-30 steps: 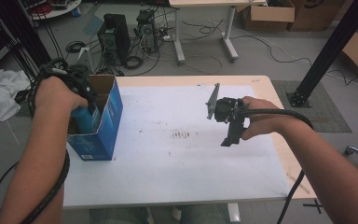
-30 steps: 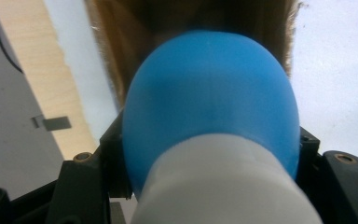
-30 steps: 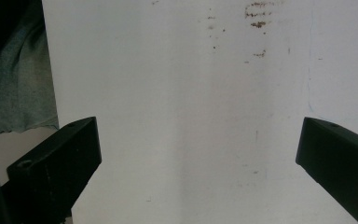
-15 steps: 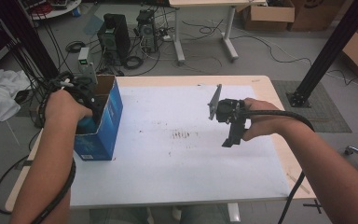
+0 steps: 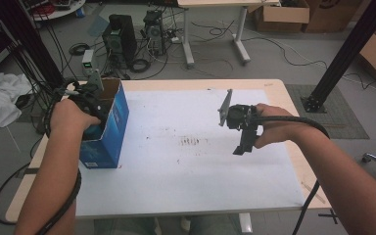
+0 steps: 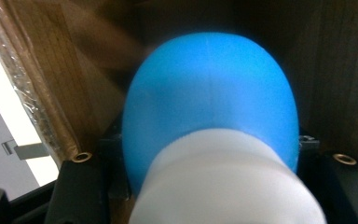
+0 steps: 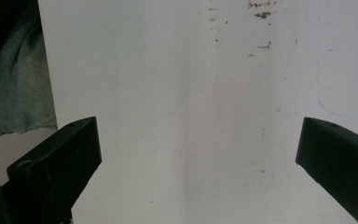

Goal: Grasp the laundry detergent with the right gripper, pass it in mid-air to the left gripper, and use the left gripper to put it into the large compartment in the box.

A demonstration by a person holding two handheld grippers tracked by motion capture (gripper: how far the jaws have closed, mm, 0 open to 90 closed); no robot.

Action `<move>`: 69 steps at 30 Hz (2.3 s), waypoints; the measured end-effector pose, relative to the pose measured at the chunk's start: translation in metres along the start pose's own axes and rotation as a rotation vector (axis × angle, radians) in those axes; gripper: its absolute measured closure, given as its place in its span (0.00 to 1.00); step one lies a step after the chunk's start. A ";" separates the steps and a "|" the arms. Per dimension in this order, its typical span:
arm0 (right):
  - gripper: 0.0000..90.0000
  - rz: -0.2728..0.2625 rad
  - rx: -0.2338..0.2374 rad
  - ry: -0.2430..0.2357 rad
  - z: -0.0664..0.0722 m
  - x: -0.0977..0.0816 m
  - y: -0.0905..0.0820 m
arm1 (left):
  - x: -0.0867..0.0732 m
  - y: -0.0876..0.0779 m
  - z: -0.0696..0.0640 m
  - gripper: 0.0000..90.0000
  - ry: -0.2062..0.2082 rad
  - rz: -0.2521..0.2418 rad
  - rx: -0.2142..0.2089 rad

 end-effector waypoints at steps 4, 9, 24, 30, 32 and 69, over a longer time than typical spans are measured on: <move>0.00 0.000 -0.002 -0.002 0.000 0.001 0.000 | 0.000 0.000 -0.001 0.42 0.001 0.004 0.009; 0.00 -0.006 -0.003 -0.004 -0.001 0.004 -0.001 | 0.000 0.001 -0.004 0.42 0.008 0.012 0.020; 0.00 -0.012 0.002 -0.005 -0.003 0.005 0.001 | 0.000 0.002 -0.003 0.33 0.026 -0.007 0.016; 0.00 -0.011 0.004 -0.008 -0.003 0.007 0.002 | 0.000 -0.003 -0.003 0.33 0.026 -0.015 0.006; 0.00 -0.014 0.003 -0.008 -0.003 0.007 0.002 | 0.001 -0.006 -0.003 0.32 0.028 -0.024 0.005; 0.00 -0.036 -0.010 -0.010 -0.004 0.008 -0.005 | 0.019 -0.094 -0.019 0.17 0.064 -0.115 0.037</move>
Point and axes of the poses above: each handheld gripper's, and its own axes: y roughly forward along the jaws, x roughly out of its top, z roughly to its left, the point moved 2 cm from there along y, roughly forward along the jaws, and after that the axes turned 15 degrees about -z, right-handed, at the moved point
